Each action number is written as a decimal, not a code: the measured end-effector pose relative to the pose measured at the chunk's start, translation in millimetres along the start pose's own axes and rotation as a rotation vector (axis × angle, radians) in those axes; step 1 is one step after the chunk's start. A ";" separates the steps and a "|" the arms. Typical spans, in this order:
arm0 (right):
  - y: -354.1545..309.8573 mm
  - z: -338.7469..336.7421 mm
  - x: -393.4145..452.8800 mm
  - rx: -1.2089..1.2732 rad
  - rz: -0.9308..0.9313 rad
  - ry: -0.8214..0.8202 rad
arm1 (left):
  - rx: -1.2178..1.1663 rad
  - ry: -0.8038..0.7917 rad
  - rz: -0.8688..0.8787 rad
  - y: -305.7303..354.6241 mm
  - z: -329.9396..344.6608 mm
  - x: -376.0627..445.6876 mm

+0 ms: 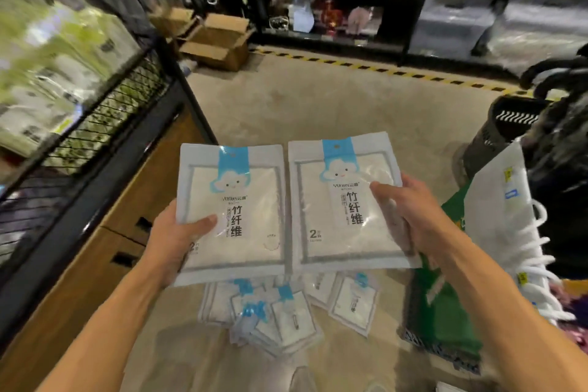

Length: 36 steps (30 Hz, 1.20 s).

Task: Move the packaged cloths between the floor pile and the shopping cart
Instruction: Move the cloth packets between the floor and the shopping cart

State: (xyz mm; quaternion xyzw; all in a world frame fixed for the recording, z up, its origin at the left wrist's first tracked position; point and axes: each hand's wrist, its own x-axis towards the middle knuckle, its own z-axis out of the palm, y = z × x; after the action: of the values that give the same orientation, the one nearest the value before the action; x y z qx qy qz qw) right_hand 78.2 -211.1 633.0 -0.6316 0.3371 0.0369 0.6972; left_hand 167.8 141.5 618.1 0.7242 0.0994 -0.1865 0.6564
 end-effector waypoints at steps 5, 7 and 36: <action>-87.8 63.8 -56.5 -0.049 -0.122 -0.081 | -0.012 0.121 0.057 84.3 -75.7 -72.6; -113.8 89.1 -77.1 -0.056 -0.157 -0.133 | -0.023 0.183 0.079 109.6 -102.2 -104.7; -108.6 231.7 -336.2 -0.314 -0.229 -1.163 | -0.429 1.175 0.138 54.5 -114.1 -607.2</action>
State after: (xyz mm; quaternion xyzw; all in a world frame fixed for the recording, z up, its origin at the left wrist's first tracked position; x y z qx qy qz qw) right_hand -30.7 102.9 893.9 -0.6354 -0.1779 0.3496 0.6651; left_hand -348.0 309.0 919.1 0.5626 0.4317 0.3094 0.6335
